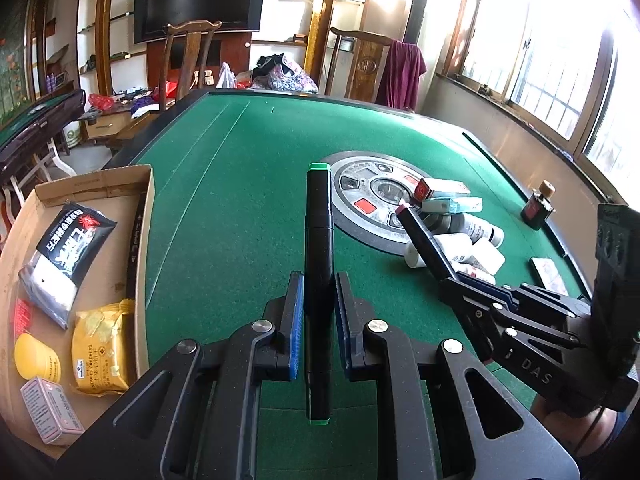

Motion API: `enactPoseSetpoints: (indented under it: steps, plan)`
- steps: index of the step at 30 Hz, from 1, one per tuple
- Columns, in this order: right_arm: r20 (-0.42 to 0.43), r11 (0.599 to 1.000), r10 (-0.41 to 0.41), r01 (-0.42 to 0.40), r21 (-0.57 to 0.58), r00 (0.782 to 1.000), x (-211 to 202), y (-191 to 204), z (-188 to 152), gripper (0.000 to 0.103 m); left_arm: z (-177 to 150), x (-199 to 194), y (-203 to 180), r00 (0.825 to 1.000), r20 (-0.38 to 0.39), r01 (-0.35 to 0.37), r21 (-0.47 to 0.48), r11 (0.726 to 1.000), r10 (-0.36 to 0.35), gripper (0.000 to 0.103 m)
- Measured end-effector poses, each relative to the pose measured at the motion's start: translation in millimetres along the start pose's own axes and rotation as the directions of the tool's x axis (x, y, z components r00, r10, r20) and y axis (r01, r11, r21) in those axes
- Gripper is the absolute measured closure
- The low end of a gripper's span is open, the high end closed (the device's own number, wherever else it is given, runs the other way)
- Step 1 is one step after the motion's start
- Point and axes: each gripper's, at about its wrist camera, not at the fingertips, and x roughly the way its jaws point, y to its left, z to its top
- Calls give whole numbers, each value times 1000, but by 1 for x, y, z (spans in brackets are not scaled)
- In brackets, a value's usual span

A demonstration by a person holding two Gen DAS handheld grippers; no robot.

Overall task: Organize objects
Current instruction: 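Carry both black markers over the cardboard tray, then lower both markers into the tray and open both grippers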

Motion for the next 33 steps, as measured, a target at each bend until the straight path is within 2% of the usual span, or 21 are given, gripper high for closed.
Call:
enactPoseSetpoints:
  steps: [8, 16, 21, 24, 28, 33]
  plan:
    - [39, 999, 32, -32, -7, 999, -4, 3, 0, 90, 3, -26, 22, 999, 49, 27, -47, 999, -24, 89]
    - [25, 995, 101, -101, 19, 995, 3, 23, 1, 90, 5, -60, 62, 994, 108, 48, -120, 992, -35, 89]
    - [3, 982, 188, -188, -18, 982, 15, 71, 8, 90, 6, -89, 108, 987, 157, 8, -188, 982, 22, 89]
    - [-26, 970, 241, -242, -34, 970, 27, 99, 15, 90, 5, -101, 142, 984, 160, -33, -231, 972, 72, 89]
    - [-63, 956, 287, -290, -46, 956, 51, 137, 29, 90, 2, -103, 182, 983, 136, -83, -268, 960, 123, 89]
    - [-116, 954, 286, -294, -52, 951, 89, 177, 48, 90, 4, -83, 223, 988, 69, -114, -290, 950, 139, 89]
